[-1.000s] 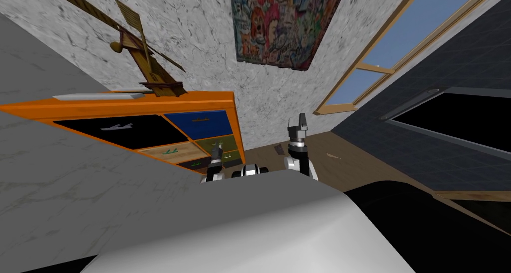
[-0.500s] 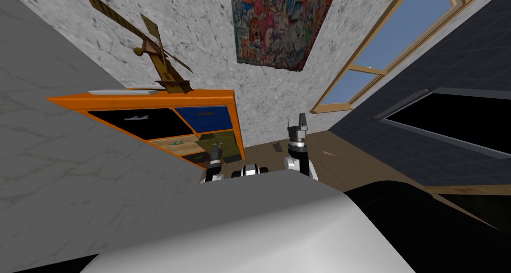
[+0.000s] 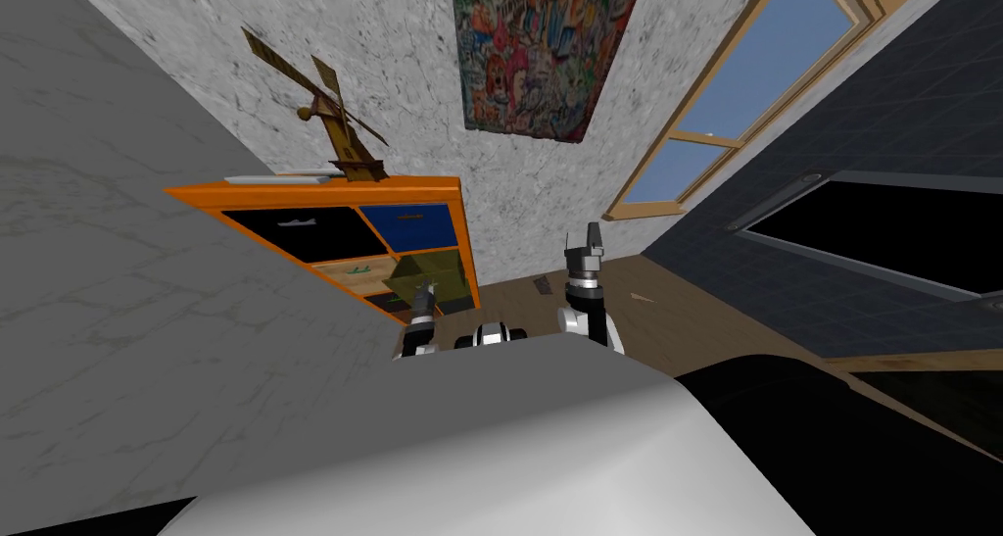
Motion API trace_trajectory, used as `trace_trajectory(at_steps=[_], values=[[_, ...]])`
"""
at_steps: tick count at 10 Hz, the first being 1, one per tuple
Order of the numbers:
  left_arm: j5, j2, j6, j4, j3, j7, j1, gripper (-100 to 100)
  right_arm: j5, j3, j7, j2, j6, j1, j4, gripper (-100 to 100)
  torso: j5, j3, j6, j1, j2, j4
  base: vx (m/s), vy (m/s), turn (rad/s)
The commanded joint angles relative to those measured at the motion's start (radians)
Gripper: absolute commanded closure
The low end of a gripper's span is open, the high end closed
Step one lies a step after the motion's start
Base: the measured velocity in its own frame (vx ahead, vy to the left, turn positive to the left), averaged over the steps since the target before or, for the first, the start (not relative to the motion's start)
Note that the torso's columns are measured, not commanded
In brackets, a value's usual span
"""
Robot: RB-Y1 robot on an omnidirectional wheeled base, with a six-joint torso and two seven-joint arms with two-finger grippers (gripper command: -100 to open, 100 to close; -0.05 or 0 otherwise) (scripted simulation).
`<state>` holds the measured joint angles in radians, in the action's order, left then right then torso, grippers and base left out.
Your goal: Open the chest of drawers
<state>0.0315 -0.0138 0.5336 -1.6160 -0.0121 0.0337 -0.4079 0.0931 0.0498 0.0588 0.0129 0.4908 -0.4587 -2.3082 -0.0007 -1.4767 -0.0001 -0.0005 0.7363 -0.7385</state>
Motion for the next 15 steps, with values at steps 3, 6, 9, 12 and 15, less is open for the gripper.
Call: trace_trajectory(at_steps=[3, 6, 9, 12, 15], values=[[0.001, -0.005, -0.090, -0.118, -0.004, 0.010, -0.036, -100, 0.000, 0.000, 0.000, 0.000, 0.000, 0.000, 0.000, 0, 0.000, -0.002, 0.000, 0.001, -0.002, 0.001, 0.026, 0.003, -0.014], [0.002, -0.007, -0.130, -0.177, -0.006, 0.015, -0.053, -100, 0.000, 0.000, 0.000, 0.000, 0.000, 0.000, 0.000, 0, 0.001, 0.002, 0.000, 0.000, 0.004, 0.000, 0.003, -0.002, -0.010], [0.003, -0.009, -0.189, -0.256, -0.009, 0.021, -0.078, -100, 0.000, 0.000, 0.000, 0.000, 0.000, 0.000, 0.000, 0, -0.001, 0.001, 0.000, -0.001, 0.004, -0.002, -0.005, -0.003, -0.016], [0.002, -0.009, -0.192, -0.245, -0.011, 0.021, -0.084, 0, 0.000, 0.000, 0.000, 0.000, 0.000, 0.000, 0.000, 0, -0.002, 0.003, -0.001, -0.002, 0.006, -0.003, 0.000, 0.000, 0.000], [0.002, -0.009, -0.195, -0.241, -0.011, 0.021, -0.086, 0, 0.000, 0.000, 0.000, 0.000, 0.000, 0.000, 0.000, 0, 0.000, 0.001, 0.000, 0.000, 0.003, -0.001, 0.000, 0.000, 0.000]])
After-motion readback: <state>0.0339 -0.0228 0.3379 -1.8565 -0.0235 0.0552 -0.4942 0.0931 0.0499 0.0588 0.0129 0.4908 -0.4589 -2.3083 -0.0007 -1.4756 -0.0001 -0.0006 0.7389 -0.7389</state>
